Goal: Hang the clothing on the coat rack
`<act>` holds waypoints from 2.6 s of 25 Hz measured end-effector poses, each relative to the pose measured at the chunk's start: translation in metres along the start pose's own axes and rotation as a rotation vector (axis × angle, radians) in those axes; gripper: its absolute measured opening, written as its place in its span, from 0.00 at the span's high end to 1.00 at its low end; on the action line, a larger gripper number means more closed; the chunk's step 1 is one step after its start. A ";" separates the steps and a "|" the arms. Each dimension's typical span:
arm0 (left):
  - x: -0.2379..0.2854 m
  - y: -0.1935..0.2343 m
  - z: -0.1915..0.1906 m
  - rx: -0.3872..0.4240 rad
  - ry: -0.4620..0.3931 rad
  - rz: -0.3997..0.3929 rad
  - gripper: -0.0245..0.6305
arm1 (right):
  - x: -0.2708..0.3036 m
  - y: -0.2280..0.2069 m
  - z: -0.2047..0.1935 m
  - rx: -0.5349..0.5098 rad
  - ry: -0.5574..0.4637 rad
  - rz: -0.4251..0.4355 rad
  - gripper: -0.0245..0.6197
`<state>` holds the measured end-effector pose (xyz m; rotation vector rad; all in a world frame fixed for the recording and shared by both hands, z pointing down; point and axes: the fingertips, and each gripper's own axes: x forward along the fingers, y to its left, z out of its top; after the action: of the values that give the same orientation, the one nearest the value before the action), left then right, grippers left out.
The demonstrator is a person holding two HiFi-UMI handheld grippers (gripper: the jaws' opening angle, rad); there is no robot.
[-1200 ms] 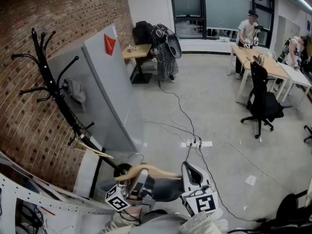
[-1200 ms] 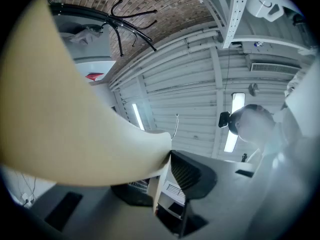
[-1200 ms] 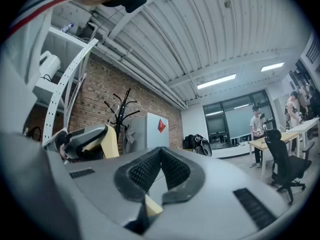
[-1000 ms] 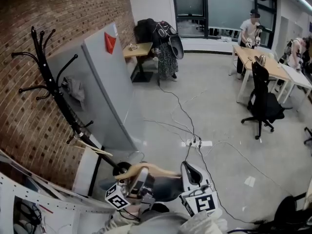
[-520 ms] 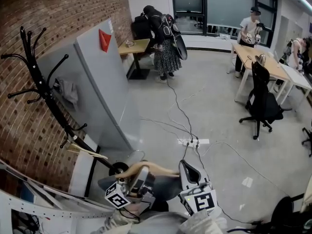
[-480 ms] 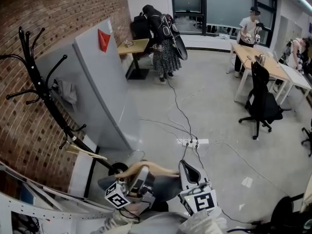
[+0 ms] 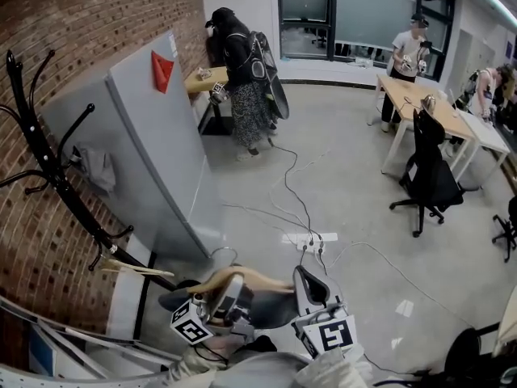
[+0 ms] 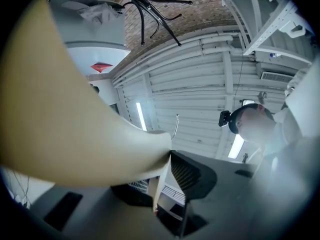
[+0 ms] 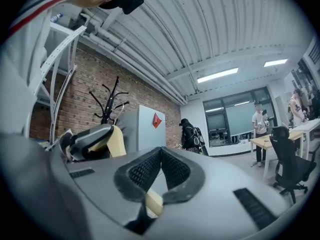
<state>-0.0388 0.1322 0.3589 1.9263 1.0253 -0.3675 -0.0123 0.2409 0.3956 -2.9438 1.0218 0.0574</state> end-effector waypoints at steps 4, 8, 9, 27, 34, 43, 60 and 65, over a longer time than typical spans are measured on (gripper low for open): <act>0.007 0.025 0.023 -0.004 0.000 -0.011 0.79 | 0.035 -0.003 0.009 0.012 0.047 -0.037 0.92; 0.012 0.051 0.047 0.013 0.001 -0.015 0.79 | 0.072 0.002 0.008 -0.002 0.060 -0.032 0.92; 0.014 0.058 0.052 0.023 0.003 -0.017 0.79 | 0.082 0.002 0.005 -0.006 0.058 -0.027 0.92; 0.042 0.156 0.105 0.211 0.024 0.076 0.79 | 0.230 0.018 0.010 -0.049 -0.029 0.046 0.92; 0.036 0.182 0.138 0.267 -0.061 0.155 0.80 | 0.275 0.027 0.007 -0.027 -0.031 0.161 0.92; 0.027 0.220 0.180 0.384 -0.201 0.335 0.79 | 0.349 0.057 -0.004 0.006 -0.010 0.446 0.92; -0.024 0.217 0.236 0.695 -0.486 0.658 0.79 | 0.404 0.154 -0.004 0.056 -0.012 1.001 0.92; -0.046 0.201 0.241 0.771 -0.563 0.746 0.79 | 0.395 0.186 -0.007 0.064 -0.011 1.141 0.92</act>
<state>0.1233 -0.1398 0.3682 2.4752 -0.2856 -0.8753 0.1827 -0.1498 0.3832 -1.9010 2.4226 0.0524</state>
